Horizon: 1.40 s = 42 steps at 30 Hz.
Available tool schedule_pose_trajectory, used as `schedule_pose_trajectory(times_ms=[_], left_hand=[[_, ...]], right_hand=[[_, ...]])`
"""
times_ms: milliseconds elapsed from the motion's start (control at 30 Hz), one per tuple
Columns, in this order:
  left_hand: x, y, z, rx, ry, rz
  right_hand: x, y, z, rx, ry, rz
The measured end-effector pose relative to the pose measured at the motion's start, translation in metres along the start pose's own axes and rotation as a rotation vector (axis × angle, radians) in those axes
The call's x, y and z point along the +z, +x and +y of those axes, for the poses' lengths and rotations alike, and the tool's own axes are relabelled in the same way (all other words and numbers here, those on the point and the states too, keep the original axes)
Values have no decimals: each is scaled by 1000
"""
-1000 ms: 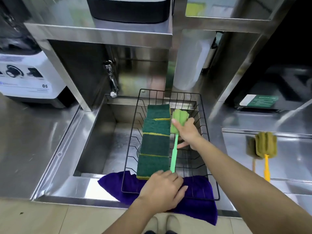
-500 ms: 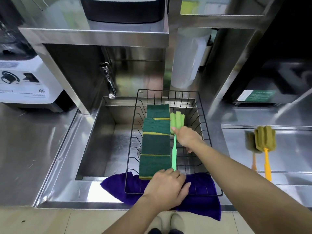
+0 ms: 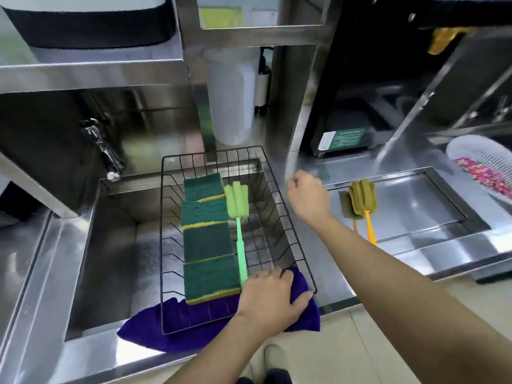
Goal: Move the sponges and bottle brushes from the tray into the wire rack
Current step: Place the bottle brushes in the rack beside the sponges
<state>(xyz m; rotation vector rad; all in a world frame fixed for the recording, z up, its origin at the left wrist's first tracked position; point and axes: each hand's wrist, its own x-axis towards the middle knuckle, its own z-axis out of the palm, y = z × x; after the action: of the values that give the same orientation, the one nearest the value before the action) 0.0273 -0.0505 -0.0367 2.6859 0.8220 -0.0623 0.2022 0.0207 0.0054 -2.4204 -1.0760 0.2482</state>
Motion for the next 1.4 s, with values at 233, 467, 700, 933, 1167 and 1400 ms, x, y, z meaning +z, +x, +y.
schedule_pose_trajectory(times_ms=[233, 467, 700, 933, 1167, 1400], left_hand=[[9, 5, -4, -23, -24, -50], [14, 6, -5, -26, -37, -45], [15, 4, -6, -23, -20, -31], [14, 2, -6, -14, -15, -13], [13, 1, -5, 3, 28, 9], [12, 2, -5, 25, 21, 0]], right_hand=[[-17, -19, 104, 300, -253, 168], [-6, -47, 150, 529, -98, -10], [-25, -36, 117, 423, 266, 126], [-35, -20, 24, 184, 642, 96], [3, -34, -29, -12, 341, -297], [37, -53, -30, 12, 58, -555]])
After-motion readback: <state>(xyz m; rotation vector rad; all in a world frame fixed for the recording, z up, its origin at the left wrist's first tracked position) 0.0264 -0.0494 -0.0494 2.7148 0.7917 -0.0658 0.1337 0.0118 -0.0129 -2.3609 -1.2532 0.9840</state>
